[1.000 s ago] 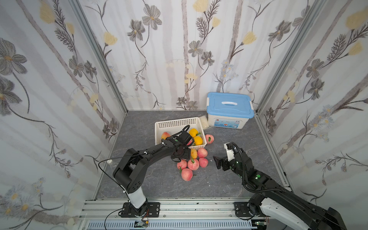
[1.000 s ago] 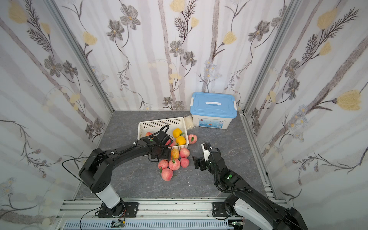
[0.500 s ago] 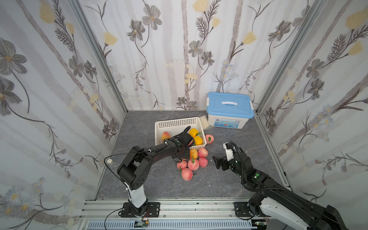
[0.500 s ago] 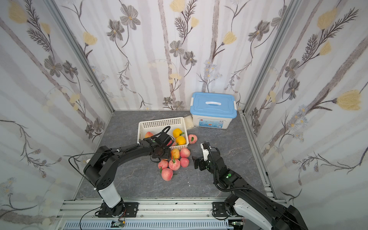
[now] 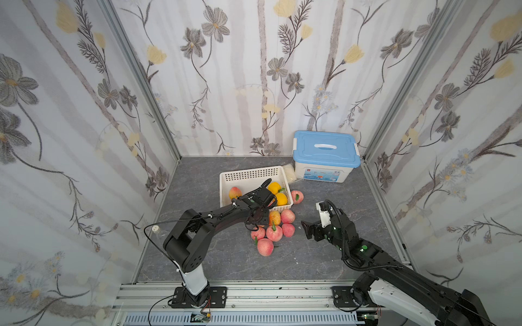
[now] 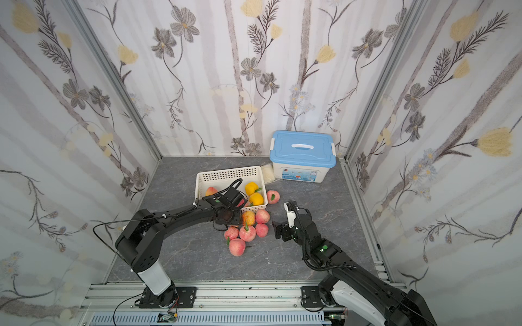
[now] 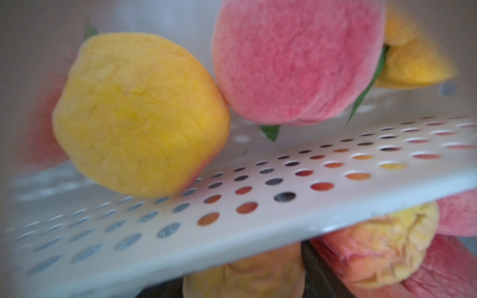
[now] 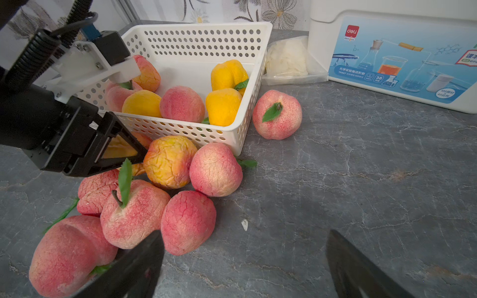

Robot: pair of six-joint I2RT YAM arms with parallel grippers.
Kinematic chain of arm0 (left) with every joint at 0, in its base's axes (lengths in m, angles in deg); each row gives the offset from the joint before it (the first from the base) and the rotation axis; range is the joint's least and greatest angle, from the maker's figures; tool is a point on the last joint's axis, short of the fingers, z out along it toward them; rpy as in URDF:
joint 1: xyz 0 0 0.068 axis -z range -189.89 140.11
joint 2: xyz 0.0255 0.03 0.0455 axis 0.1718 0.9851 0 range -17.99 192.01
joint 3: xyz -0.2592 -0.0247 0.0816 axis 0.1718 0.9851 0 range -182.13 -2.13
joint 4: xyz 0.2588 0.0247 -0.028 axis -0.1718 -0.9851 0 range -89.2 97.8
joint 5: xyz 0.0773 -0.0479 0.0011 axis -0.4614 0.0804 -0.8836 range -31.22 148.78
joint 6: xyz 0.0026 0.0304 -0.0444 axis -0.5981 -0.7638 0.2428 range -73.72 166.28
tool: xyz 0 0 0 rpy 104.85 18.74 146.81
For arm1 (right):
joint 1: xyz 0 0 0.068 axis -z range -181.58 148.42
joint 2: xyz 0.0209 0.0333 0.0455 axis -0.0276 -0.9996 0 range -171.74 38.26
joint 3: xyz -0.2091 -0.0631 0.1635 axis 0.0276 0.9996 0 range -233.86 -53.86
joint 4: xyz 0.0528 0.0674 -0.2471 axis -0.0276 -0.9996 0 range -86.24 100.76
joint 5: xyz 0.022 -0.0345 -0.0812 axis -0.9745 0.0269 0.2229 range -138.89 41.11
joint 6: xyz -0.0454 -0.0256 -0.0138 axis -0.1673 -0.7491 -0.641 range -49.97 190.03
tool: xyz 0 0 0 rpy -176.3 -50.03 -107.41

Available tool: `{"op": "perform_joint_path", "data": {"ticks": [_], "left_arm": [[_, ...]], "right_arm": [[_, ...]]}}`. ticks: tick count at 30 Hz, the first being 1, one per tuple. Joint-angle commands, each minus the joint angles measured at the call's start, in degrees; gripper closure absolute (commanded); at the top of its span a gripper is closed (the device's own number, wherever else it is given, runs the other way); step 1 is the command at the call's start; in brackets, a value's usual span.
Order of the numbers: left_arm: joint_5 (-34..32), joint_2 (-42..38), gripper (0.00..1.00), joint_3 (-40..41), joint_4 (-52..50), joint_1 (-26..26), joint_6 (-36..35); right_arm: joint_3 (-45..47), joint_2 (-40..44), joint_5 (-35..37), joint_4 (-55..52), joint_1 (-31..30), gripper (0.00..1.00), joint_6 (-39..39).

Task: Put the peaches into the basket
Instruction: Pick up the peach from the center of the board.

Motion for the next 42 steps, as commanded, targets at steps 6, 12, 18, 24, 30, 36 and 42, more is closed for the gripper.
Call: {"op": "perform_joint_path", "data": {"ticks": [6, 12, 18, 24, 30, 36, 42], "left_arm": [[0.1, -2.9, 0.44, 1.1, -1.7, 0.3, 1.4], [0.8, -5.4, 0.44, 1.3, -4.2, 0.6, 1.3], [1.8, -9.6, 0.44, 1.8, -7.2, 0.8, 1.1], [2.7, -13.8, 0.44, 1.4, -10.4, 0.8, 0.8], [0.8, -16.0, 0.44, -2.2, -13.9, 0.7, -0.5], [1.5, -11.7, 0.44, -10.7, -17.5, -1.0, -3.6], [3.4, -4.2, 0.44, -19.8, -17.6, -6.2, -8.3]], "right_arm": [[-0.2, -0.1, -0.7, 2.2, -0.1, 0.03, 0.4], [-0.3, -0.2, -0.8, 2.3, 0.0, 0.03, 0.5], [-0.4, -0.5, -0.8, 2.5, -0.1, 0.03, 0.5], [-0.5, -1.1, -1.0, 2.8, -0.1, 0.03, 0.6], [-0.7, -0.6, -0.8, 2.4, -0.1, 0.03, 0.5], [-0.1, 0.2, -0.8, 2.8, -0.1, 0.03, 0.6], [-0.2, 0.7, -0.5, 2.5, -0.1, 0.03, 0.4]]}}
